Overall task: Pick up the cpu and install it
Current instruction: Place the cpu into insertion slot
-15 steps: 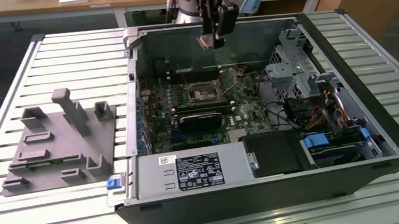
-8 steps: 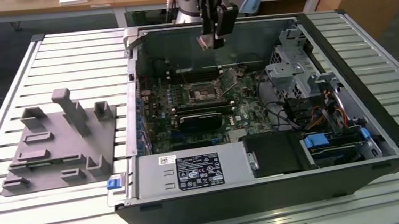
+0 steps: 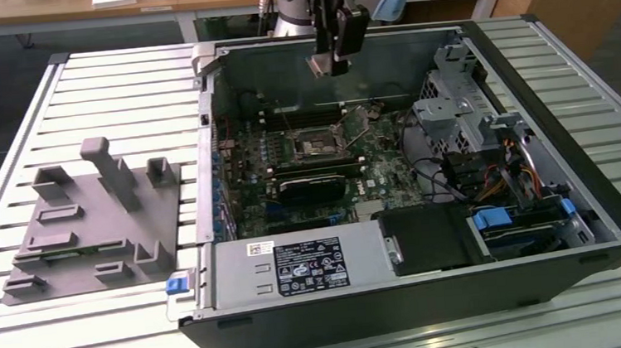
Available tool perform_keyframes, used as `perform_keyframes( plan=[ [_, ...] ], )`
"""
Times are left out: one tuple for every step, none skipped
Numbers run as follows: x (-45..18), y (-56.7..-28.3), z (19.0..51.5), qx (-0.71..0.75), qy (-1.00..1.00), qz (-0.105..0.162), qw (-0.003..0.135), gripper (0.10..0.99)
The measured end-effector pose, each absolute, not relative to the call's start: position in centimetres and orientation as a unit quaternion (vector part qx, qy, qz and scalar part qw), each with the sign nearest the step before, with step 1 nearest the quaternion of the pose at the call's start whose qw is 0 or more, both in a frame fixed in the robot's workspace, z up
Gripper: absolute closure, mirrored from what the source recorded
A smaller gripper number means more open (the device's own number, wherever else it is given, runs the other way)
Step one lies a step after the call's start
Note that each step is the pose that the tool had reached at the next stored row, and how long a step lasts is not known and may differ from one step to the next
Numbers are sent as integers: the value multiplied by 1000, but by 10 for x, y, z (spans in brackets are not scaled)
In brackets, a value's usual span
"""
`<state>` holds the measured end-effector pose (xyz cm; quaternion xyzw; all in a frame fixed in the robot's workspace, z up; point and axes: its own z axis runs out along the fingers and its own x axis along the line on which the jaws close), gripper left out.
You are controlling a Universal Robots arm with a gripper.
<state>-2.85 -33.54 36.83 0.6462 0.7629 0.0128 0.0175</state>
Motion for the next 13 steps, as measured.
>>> perform_keyframes(
  plan=[
    [-28, -335, 368, 646, 763, 13, 18, 553],
    [-28, -335, 368, 646, 763, 13, 18, 553],
    [-28, -335, 368, 646, 763, 13, 18, 553],
    [-28, -335, 368, 646, 763, 13, 18, 553],
    [-28, -335, 368, 646, 763, 13, 18, 553],
    [-28, -335, 368, 646, 763, 13, 18, 553],
    [-28, -335, 368, 646, 763, 13, 18, 553],
    [-28, -335, 368, 646, 763, 13, 18, 553],
    [-28, -335, 368, 646, 763, 13, 18, 553],
    [-28, -335, 368, 646, 763, 13, 18, 553],
    [-28, -335, 368, 646, 763, 13, 18, 553],
    [-28, -335, 368, 646, 763, 13, 18, 553],
    [-28, -335, 367, 646, 763, 13, 18, 553]
  ],
)
